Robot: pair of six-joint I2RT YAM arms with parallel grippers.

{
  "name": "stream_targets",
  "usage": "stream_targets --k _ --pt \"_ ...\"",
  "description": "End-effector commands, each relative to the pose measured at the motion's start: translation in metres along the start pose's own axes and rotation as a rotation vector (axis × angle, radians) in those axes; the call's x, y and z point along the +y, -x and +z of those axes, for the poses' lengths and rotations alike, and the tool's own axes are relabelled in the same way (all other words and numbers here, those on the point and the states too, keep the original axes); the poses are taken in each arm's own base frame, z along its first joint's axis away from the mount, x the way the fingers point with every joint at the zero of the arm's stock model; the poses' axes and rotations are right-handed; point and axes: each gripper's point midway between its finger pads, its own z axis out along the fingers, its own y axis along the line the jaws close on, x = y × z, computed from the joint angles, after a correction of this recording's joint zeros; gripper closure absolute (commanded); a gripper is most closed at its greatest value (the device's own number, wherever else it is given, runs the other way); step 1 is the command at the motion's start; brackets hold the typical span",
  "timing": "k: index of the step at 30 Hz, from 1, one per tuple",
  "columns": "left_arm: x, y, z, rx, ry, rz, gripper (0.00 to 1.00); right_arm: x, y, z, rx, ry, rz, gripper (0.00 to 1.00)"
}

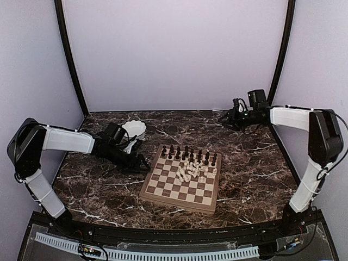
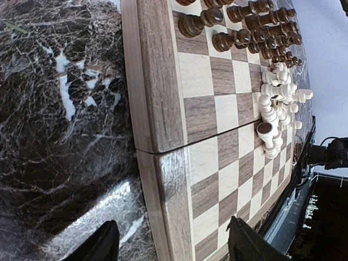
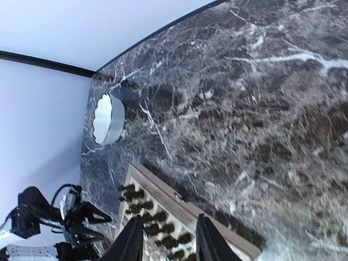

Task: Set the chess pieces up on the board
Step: Adjust the chessboard at the center of the board.

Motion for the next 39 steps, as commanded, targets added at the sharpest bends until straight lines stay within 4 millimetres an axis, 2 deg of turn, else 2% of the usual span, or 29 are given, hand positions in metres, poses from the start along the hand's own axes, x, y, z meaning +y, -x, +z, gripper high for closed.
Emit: stream_targets --k 1,5,8,15,22,30,39 --pt "-0.007 -0.006 -0.012 -0.005 -0.014 0.037 0.29 -0.053 -0.068 -0.024 0.033 -0.205 0.045 0.66" --pt "-0.01 -0.011 -0.012 0.0 -0.041 0.029 0.3 -0.074 -0.115 -0.045 0.04 -0.252 0.107 0.66" --pt "-0.009 -0.02 -0.007 0.014 -0.056 0.023 0.31 -0.083 -0.141 -0.048 0.082 -0.267 0.114 0.67" --pt "-0.02 -0.039 0.009 0.071 -0.093 0.045 0.4 -0.089 -0.171 -0.029 0.179 -0.265 0.093 0.77" --pt "-0.035 -0.055 0.026 0.132 -0.121 0.077 0.44 -0.096 -0.17 -0.006 0.227 -0.28 0.077 0.82" --pt "-0.042 -0.056 0.035 0.142 -0.11 0.088 0.39 -0.089 -0.151 0.01 0.235 -0.264 0.042 0.83" --pt "-0.044 -0.055 0.032 0.134 -0.097 0.105 0.38 -0.084 -0.143 0.009 0.243 -0.273 0.01 0.82"
